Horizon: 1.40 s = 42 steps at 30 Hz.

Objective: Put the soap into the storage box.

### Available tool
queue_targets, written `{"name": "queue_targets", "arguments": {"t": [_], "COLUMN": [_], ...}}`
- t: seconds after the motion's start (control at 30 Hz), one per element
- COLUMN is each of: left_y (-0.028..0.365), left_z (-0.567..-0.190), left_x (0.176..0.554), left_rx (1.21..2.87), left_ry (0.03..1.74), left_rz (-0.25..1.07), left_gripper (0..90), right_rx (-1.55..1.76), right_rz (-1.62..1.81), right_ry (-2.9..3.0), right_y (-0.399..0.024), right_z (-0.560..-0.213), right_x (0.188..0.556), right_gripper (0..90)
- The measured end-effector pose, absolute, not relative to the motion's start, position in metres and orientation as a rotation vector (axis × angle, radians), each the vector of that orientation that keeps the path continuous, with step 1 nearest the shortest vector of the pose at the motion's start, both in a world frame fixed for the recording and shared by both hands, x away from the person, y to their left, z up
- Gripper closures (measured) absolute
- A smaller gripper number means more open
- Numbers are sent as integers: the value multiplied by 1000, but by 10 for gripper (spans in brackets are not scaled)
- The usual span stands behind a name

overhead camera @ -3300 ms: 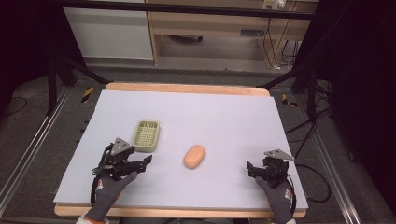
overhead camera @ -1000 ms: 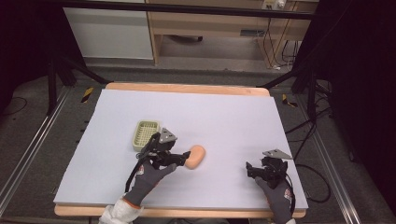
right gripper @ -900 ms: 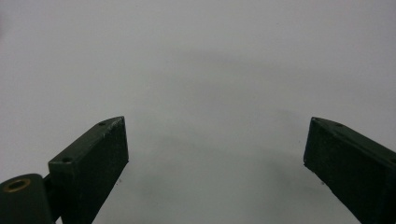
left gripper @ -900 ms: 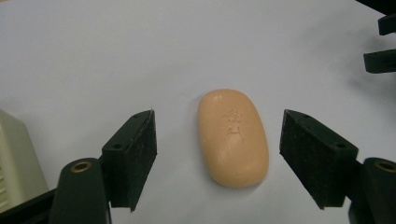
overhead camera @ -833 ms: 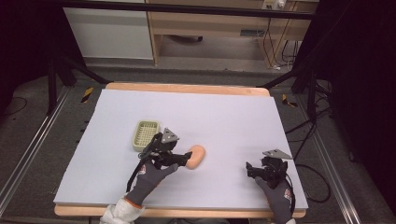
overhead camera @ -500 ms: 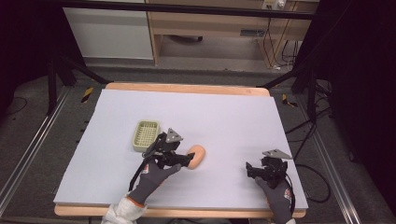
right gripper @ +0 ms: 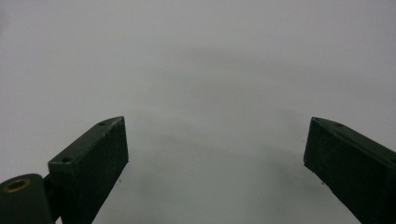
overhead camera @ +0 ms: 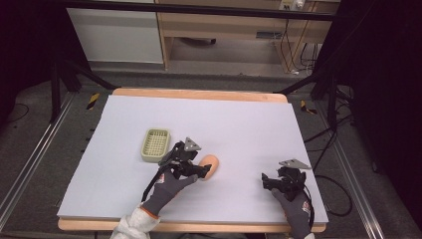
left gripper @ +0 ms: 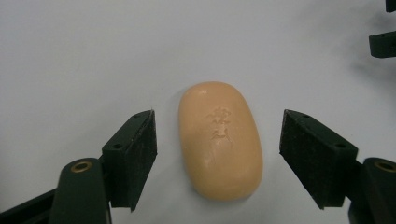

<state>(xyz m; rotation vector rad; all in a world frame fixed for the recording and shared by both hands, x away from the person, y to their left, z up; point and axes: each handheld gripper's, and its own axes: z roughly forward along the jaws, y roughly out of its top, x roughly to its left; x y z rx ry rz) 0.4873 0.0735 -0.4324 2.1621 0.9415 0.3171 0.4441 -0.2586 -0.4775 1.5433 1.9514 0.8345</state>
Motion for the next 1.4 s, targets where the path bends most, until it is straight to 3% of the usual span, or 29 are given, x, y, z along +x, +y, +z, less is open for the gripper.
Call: {"name": "queue_targets", "arguments": {"t": [1.4], "left_y": [45], "left_z": [-464], "left_x": [501], "left_rx": [2294], "left_ry": [965], "left_rz": [314], "left_gripper": [276], "right_rx": [1541], "right_rz": [813], "right_ry": [1975], "right_y": [-254], "right_z": [-479], "right_x": [447], "right_gripper": [67]}}
